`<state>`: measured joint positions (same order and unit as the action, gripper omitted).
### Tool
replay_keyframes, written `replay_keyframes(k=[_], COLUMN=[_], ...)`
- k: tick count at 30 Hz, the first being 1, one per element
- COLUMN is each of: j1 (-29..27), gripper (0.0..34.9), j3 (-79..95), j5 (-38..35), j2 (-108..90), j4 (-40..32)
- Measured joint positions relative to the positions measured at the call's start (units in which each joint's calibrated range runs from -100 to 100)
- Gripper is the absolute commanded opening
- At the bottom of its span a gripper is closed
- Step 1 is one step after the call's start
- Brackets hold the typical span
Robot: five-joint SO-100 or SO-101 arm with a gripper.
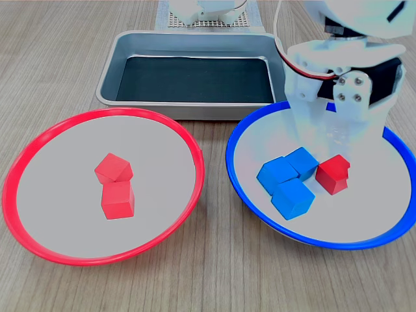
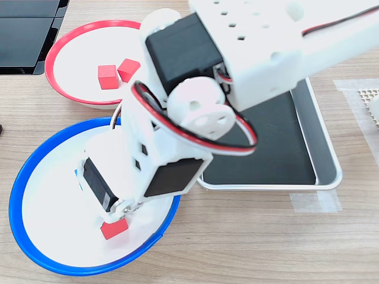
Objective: Resolve any anomalies and move all blocks to matching dishes
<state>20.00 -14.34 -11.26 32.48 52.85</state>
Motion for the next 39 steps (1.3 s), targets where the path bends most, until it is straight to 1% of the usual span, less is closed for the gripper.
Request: replay_keyframes(k=[2,4,7,8,16,20,22,24,25,26,28,29,31,34,39], j1=[0.1,0.1,0.1,0.1,-1.0,-2.9,-4.0,-8.0,-8.8,-11.2,-13.7,-20.6,-22.3,-31.1,-31.9], gripper=[10.0,6.4,2.7,0.4,0.3,0.3,0.3,0.3,0.3,0.3,0.3,0.3,0.3,0.3,0.3], j3=[0.0,0.0,0.0,0.0,0.3,1.1,1.6,2.5,2.9,5.1,7.4,11.3,12.1,11.8,10.4], j5=[0.0,-0.1,-0.1,-0.1,-0.1,-0.1,-0.2,-1.2,-1.5,-2.5,-4.0,-6.4,-7.6,-9.6,-10.2], j2=[0.0,0.0,0.0,0.0,-0.6,-7.0,-10.4,-17.7,-18.8,-22.1,-24.6,-28.3,-28.6,-25.1,-20.9], j4=[-0.1,-0.1,-0.2,-0.2,-0.2,0.7,2.8,5.0,5.1,4.9,4.6,2.3,0.8,-2.1,-4.1])
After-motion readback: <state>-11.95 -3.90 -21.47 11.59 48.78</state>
